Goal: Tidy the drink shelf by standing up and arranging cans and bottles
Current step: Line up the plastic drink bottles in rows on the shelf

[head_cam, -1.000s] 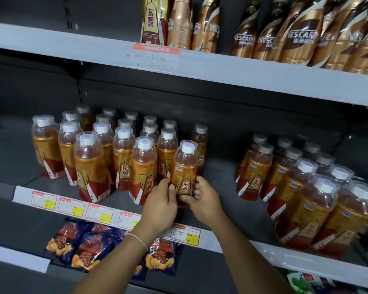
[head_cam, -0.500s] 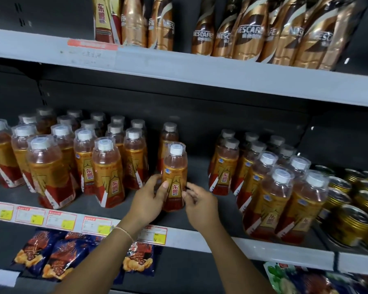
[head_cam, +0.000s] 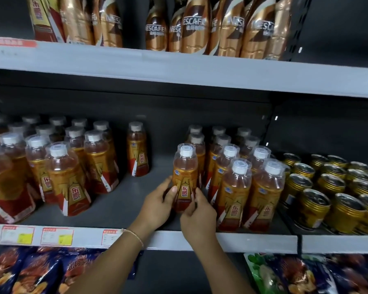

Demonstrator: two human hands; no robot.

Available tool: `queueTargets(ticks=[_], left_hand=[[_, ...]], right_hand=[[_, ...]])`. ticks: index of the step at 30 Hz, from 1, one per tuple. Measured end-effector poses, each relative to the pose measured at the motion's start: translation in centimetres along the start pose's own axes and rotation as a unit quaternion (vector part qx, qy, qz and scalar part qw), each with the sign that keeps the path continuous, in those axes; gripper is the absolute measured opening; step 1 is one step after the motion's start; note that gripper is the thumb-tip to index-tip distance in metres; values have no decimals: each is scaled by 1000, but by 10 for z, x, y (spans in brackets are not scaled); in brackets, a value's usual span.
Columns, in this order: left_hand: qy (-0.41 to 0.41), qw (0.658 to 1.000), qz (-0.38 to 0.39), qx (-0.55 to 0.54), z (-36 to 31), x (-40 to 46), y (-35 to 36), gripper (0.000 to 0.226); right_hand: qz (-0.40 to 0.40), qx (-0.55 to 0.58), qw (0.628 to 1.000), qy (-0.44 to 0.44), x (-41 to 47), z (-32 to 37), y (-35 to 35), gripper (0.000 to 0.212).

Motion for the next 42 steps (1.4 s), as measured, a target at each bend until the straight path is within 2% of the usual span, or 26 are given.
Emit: queueTargets(ticks=[13,19,35,39,42], left_hand=[[11,1000,7,-14,-1,7,24,38],[16,1000,-2,-9,3,14,26,40],[28,1000,-8,9,1,11,26,40],[8,1000,-24,-1,1,9,22,37],[-6,999,-50,-19,6,6,7,37]], right_hand=[[42,2,998,38,0,-14,0,79],[45,-1,998,44,4,-14,3,85],[22,-9,999,22,-4,-15,9,80],[1,-7,1000,-18,-11,-9,6,79],[-73,8,993,-91,-23,6,-1,69]])
Point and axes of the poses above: each hand's wrist, its own x-axis towards the middle knuckle, its own y-axis out of the palm, z = x × y, the point moved 7 cm from there along x, towards the middle knuckle, and after that the axes turned 8 degrees about -y, right-handed, at the moved point
